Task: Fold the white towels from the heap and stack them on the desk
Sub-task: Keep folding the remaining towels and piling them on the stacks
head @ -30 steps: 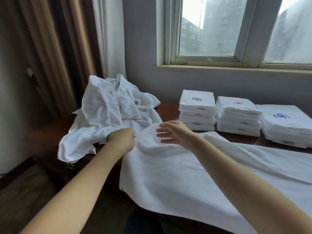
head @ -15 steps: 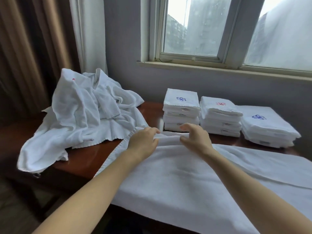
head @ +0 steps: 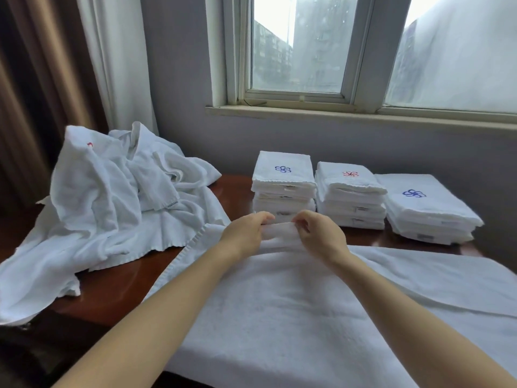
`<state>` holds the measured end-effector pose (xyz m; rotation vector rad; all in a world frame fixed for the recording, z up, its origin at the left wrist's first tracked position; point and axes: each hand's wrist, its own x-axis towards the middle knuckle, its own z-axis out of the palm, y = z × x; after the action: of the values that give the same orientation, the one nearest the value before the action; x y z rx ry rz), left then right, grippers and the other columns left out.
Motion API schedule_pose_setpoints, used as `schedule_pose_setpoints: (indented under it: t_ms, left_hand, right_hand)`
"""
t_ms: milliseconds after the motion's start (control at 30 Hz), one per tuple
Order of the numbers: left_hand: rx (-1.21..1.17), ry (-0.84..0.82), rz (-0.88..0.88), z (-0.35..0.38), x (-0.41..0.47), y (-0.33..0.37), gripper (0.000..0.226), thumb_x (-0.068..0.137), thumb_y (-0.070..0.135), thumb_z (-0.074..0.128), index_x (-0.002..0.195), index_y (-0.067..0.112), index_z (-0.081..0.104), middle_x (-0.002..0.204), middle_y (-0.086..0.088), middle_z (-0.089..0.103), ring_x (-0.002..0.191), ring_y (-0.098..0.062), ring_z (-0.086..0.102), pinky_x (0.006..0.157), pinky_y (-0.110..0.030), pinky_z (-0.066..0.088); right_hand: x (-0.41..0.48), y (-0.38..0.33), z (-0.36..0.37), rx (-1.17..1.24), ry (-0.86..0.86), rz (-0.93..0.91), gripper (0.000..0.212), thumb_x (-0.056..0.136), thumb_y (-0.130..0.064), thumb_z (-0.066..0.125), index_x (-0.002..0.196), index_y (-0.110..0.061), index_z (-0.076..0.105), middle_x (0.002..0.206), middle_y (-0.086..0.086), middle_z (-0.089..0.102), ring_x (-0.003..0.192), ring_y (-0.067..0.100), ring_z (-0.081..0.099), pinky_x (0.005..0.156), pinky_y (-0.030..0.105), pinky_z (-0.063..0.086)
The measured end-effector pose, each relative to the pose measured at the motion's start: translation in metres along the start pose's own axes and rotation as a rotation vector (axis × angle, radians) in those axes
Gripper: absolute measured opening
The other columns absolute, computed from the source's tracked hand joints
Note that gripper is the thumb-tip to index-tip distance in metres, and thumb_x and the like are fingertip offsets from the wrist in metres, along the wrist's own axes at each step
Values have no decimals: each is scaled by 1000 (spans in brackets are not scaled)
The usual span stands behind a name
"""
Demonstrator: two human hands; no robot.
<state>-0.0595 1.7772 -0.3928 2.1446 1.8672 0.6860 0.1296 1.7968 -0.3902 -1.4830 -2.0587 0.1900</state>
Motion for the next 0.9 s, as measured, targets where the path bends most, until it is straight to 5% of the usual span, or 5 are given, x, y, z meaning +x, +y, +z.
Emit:
schedule_pose_setpoints:
  t_ms: [233, 600, 767, 900]
  left_hand:
    - [60, 97, -1, -18, 11, -8, 11, 99, 27, 48, 93, 25, 57, 104, -1, 66, 94, -27, 60, 73, -35, 44]
    - [174, 541, 261, -89, -39, -2, 15, 90, 32, 70, 94, 18, 72, 90, -4, 62, 76, -28, 62, 64, -34, 49]
    - [351, 481, 295, -97, -68, -7, 17, 80, 33, 79, 88, 19, 73, 89, 0, 62, 74, -25, 62, 64, -25, 35]
    - [500, 160, 133, -84, -95, -18, 42, 73, 62, 73, 98, 29, 70, 98, 9, 57, 94, -20, 60, 70, -29, 38]
  right_hand:
    - [2, -6, -18, 197, 181, -68, 13, 99, -17, 47, 98, -19, 60, 87, -3, 65, 82, 25, 58, 63, 34, 38]
    - [-16, -26, -37, 230, 267, -146, 13, 97, -20, 55, 97, -23, 68, 98, -16, 53, 73, 5, 47, 54, 21, 30]
    - [-39, -31, -39, 184, 150, -208, 15, 96, -18, 57, 98, -21, 71, 93, -12, 58, 74, 9, 52, 62, 26, 37]
    - [-70, -28, -30, 149, -120, -258, 14, 92, -23, 61, 93, -26, 75, 89, -12, 67, 72, 7, 57, 71, 31, 52]
